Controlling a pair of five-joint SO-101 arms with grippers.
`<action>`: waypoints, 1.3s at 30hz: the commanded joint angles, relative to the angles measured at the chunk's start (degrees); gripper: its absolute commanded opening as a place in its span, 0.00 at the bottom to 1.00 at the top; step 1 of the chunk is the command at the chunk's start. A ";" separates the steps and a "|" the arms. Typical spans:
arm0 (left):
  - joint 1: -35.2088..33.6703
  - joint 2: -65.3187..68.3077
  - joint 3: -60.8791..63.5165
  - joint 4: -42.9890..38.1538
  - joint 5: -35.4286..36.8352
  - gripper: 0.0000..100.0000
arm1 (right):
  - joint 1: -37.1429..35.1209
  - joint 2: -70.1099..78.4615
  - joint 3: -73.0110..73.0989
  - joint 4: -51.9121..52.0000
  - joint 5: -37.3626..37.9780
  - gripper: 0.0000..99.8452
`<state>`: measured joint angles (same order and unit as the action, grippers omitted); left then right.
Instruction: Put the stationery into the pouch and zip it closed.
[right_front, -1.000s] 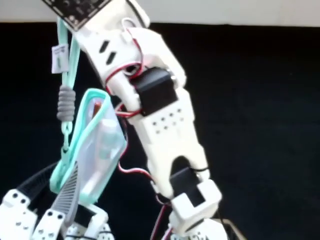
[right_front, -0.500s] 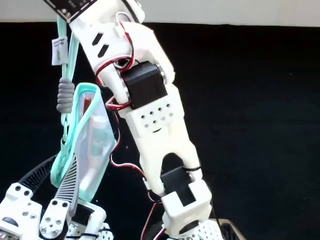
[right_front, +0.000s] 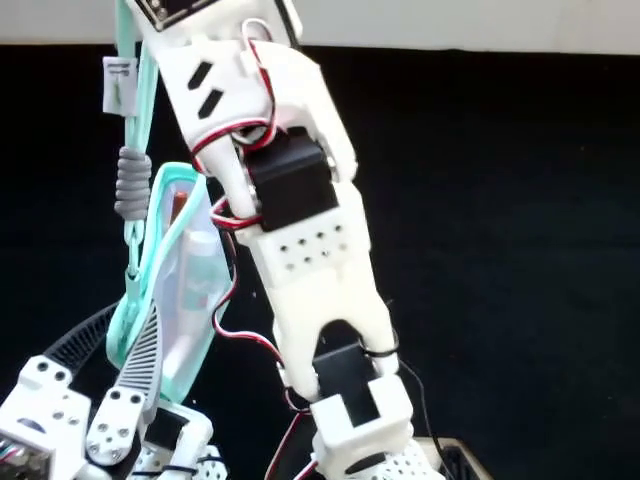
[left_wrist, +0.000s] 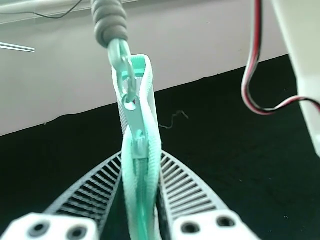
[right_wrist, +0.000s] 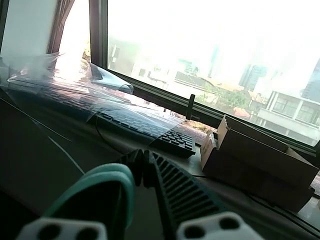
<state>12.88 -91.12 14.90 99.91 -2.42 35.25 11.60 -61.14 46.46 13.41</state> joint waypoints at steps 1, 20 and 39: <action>-0.75 -1.01 0.22 1.05 -0.44 0.01 | 8.40 -1.27 -2.33 1.63 -0.97 0.01; -0.66 -1.01 0.48 1.05 -0.62 0.01 | 26.15 -1.54 -2.86 7.34 5.01 0.01; -0.40 -1.01 -5.85 1.23 -3.52 0.01 | 28.97 -1.10 8.92 -1.19 5.10 0.01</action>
<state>13.23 -91.03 10.77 99.82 -4.44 56.35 10.55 -54.20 51.12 18.07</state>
